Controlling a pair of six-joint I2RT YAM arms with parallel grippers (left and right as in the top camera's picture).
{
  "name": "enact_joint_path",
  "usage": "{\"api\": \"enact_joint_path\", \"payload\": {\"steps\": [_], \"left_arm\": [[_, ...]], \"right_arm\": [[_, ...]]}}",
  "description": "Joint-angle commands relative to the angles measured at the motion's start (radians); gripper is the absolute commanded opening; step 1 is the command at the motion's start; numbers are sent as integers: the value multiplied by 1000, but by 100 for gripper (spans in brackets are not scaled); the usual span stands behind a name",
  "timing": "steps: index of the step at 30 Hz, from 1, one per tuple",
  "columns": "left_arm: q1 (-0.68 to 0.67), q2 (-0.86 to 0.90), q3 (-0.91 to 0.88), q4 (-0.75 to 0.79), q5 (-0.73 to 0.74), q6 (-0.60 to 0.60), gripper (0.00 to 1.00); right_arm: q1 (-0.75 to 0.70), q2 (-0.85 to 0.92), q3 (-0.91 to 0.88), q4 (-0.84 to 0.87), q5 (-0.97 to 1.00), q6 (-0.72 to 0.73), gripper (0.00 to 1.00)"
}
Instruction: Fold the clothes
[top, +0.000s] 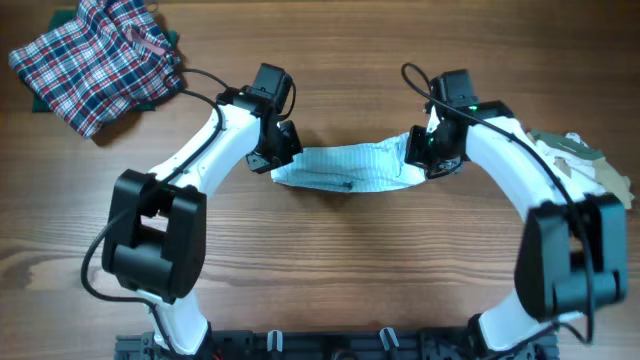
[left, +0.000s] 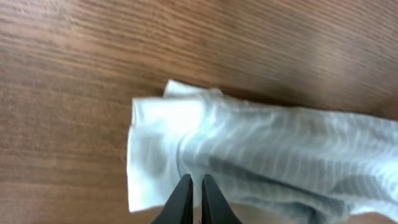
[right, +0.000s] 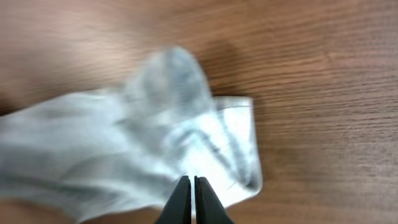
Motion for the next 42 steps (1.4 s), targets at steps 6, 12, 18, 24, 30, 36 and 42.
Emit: {"api": "enact_joint_path", "payload": {"steps": [6,12,18,24,30,36,42], "left_arm": [[-10,-16,-23,-55,39,18,6],[-17,-13,-72,-10,39,11,6],[-17,5,-101,60,38,19,6],[-16,55,-101,72,-15,20,6],[-14,55,-101,71,-52,20,6],[-15,30,-100,48,-51,50,4],[-16,-63,-100,22,-51,49,5]], "right_arm": [[53,-1,24,140,-129,-81,9],[59,143,24,168,-35,-47,6],[58,204,24,167,103,-26,6],[54,203,26,167,177,-26,6],[54,203,27,168,177,-25,6],[54,170,109,85,176,-28,12],[54,108,213,-34,175,-30,32]]}}
